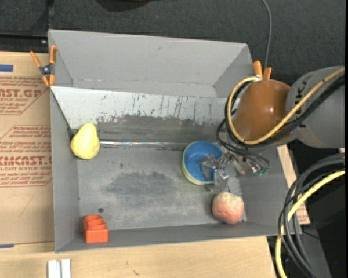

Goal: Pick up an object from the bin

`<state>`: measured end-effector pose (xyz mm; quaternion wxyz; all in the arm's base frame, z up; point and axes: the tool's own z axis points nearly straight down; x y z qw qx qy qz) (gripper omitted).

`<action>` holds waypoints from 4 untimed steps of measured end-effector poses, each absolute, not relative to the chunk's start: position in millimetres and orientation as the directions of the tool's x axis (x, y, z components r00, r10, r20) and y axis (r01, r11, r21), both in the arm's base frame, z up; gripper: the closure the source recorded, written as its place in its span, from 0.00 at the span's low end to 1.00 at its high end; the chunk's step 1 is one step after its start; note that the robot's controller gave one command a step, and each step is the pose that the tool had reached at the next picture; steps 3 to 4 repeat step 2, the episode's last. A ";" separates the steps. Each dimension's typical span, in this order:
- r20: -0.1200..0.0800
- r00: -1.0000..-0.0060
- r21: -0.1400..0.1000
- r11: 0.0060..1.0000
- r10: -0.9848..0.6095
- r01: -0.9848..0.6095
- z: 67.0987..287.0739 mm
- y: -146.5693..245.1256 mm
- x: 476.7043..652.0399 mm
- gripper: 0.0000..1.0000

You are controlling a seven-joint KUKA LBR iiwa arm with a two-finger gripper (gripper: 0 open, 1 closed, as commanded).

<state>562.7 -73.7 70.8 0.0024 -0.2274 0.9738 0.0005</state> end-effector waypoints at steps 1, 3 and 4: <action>-0.005 -0.897 0.001 0.897 -0.443 -0.443 72.4 -73.5 562.3 1.00; 0.000 -0.897 0.004 0.897 -0.443 -0.443 80.2 -73.0 560.9 1.00; 0.000 -0.897 0.004 0.897 -0.443 -0.443 80.2 -73.0 560.9 1.00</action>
Offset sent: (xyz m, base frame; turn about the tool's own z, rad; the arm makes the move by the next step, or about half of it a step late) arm 0.0000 0.0000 0.0811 0.0000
